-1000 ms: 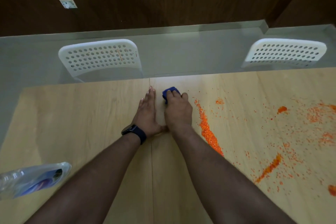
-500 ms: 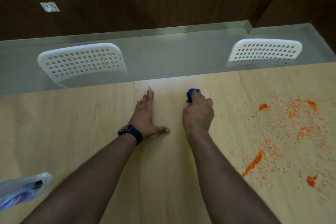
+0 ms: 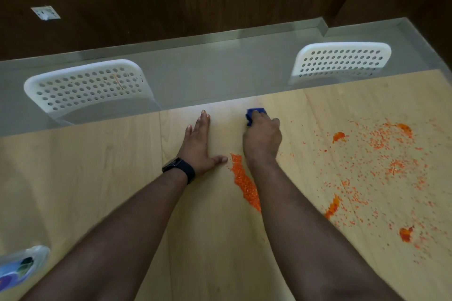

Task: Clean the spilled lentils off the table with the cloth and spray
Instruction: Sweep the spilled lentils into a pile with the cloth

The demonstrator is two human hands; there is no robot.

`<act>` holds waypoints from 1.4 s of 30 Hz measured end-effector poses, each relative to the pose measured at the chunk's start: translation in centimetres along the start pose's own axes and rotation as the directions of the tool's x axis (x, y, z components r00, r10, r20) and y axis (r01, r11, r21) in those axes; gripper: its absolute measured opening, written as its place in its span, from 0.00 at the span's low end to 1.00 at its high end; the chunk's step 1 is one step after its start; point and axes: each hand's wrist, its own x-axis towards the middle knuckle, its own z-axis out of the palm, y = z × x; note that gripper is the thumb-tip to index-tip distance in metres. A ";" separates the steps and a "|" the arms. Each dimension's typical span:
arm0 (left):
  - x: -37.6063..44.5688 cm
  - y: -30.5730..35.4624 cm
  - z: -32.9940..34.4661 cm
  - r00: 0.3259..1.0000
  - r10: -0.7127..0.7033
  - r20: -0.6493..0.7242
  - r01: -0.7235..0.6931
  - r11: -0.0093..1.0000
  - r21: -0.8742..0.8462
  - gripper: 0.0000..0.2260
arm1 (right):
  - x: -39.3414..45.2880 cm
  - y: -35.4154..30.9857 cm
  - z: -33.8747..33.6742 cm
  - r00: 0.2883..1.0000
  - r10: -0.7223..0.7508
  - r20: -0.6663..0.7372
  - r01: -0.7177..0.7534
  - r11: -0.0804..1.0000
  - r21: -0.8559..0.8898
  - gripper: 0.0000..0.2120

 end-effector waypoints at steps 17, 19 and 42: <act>-4.9 -1.5 -0.5 0.998 0.003 0.070 0.005 0.993 -0.114 0.62 | -8.7 -5.2 0.0 0.962 -0.227 0.154 0.207 0.969 0.133 0.21; -5.5 -1.4 -0.5 0.997 0.019 0.073 -0.012 0.995 -0.102 0.64 | -9.5 -4.7 0.7 0.960 -0.200 0.194 0.189 0.979 0.070 0.23; -12.2 -0.3 1.8 0.994 -0.006 0.106 0.012 0.998 -0.054 0.64 | -17.3 -2.1 0.2 0.962 -0.207 0.180 0.190 0.976 0.110 0.20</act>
